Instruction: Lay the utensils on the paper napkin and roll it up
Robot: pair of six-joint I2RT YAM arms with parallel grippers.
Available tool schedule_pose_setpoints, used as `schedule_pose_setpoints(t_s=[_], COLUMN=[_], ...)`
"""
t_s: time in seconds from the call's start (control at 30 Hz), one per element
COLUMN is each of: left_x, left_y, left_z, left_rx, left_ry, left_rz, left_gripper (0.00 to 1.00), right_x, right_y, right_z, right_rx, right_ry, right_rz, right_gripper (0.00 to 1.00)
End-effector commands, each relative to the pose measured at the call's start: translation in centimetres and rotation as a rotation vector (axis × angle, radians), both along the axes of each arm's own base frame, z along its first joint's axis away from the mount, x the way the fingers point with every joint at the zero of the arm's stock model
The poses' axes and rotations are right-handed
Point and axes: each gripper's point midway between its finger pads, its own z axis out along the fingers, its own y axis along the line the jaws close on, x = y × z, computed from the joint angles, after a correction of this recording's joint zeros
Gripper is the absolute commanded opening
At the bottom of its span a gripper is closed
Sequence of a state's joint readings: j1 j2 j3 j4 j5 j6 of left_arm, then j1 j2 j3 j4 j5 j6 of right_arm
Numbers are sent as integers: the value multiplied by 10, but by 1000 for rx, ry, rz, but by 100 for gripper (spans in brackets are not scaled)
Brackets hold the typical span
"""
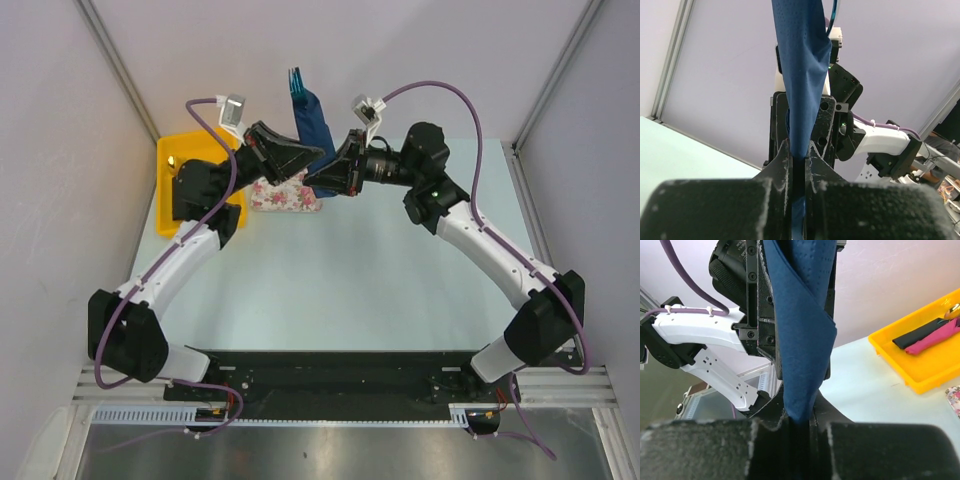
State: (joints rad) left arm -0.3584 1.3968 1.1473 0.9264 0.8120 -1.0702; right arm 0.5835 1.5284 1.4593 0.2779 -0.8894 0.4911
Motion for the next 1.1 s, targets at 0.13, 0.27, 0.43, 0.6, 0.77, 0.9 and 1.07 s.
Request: schedule_pose_setpoints(t_s=[0.13,0.27,0.43,0.6,0.77,0.9,1.07], left_x=[7,6,-2,-9,-18,-22,-20], left_y=[15,19,18,15,9,9,10], left_z=[12,3,9,21,25,26,20], left_rx=[27,53,26,-26,-35,-39,-16], left_ry=[-4,6,-34,-63,-70,-57,-19], left_rz=[69,58,-4,-64,-107,-117,-90], left_gripper=[42,81,100,100,92,72,38], right_x=[-11,-16,-23,-23,-21,-21,-12], right_y=[-3,-4,-2,1,3,3,-1], right_z=[47,53,52,48,46,46,47], right_rx=[99,118,122,123,125,124,120], right_ry=[-117,-115,-88,-45,-32,-33,-50], right_rz=[46,75,128,152,155,153,105], right_gripper=[0,0,0,0,0,0,0])
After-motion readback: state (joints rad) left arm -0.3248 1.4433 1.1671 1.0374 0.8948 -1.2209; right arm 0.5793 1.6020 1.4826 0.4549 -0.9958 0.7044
